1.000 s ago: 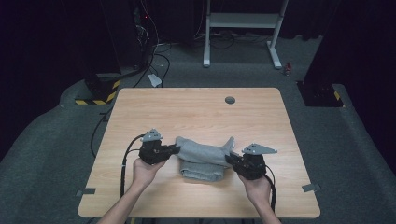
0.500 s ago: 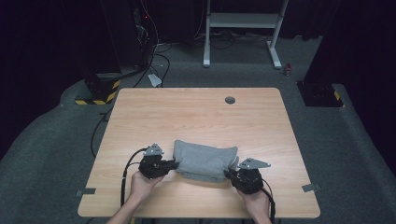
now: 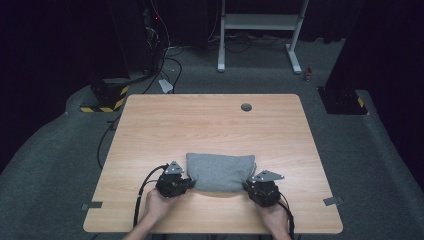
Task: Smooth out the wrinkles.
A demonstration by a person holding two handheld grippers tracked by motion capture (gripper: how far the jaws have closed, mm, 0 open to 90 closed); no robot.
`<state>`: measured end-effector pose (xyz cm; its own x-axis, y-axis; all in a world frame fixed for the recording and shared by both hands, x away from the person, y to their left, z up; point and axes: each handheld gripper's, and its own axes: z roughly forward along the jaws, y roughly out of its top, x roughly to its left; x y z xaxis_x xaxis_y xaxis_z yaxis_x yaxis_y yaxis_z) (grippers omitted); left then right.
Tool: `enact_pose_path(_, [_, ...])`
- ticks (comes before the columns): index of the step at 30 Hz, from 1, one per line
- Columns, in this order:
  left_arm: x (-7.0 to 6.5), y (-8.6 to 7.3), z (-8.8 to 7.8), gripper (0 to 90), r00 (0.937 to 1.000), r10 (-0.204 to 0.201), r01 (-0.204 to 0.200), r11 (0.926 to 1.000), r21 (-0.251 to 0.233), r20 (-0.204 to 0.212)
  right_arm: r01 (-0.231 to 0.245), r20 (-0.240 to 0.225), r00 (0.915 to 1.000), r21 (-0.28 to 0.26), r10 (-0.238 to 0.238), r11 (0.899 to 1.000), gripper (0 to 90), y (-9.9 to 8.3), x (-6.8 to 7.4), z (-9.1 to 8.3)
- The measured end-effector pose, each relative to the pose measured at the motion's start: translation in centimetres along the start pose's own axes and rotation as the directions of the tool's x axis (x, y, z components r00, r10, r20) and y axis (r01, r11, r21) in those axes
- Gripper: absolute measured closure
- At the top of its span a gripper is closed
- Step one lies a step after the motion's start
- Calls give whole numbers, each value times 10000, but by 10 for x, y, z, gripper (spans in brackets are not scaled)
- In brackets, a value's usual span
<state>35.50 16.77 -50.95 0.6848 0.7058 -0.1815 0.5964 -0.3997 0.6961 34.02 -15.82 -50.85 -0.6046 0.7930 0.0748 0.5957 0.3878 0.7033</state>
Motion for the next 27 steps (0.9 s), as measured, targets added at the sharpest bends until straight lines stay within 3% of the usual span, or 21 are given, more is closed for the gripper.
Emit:
enact_pose_path(10, [8, 12, 20, 805, 9991, -193, 186, 9997, -186, -373, -181, 917, 9956, 20, 178, 9998, 800, 16, -22, 14])
enact_pose_path(13, [7, 16, 23, 804, 9979, -110, 101, 9998, -141, -639, -439, 890, 9950, -95, 446, 9990, 800, 18, -28, 18])
enact_pose_path(16, [8, 17, 25, 803, 9971, -250, 236, 9995, -206, -723, -215, 1089, 9938, 124, 200, 9997, 800, 24, -29, 21])
enact_pose_path(21, [8, 18, 26, 790, 9963, -415, 397, 9989, -257, -756, -212, 1175, 9929, 171, 191, 9996, 795, 29, -33, 25])
enact_pose_path(23, [7, 19, 25, 755, 9965, -519, 507, 9985, -204, -655, -384, 1144, 9928, 212, 357, 9990, 785, 30, -34, 25])
enact_pose_path(27, [3, 22, 19, 588, 9973, -531, 527, 9986, -96, -503, -580, 1123, 9921, 193, 555, 9981, 697, 31, -33, 20])
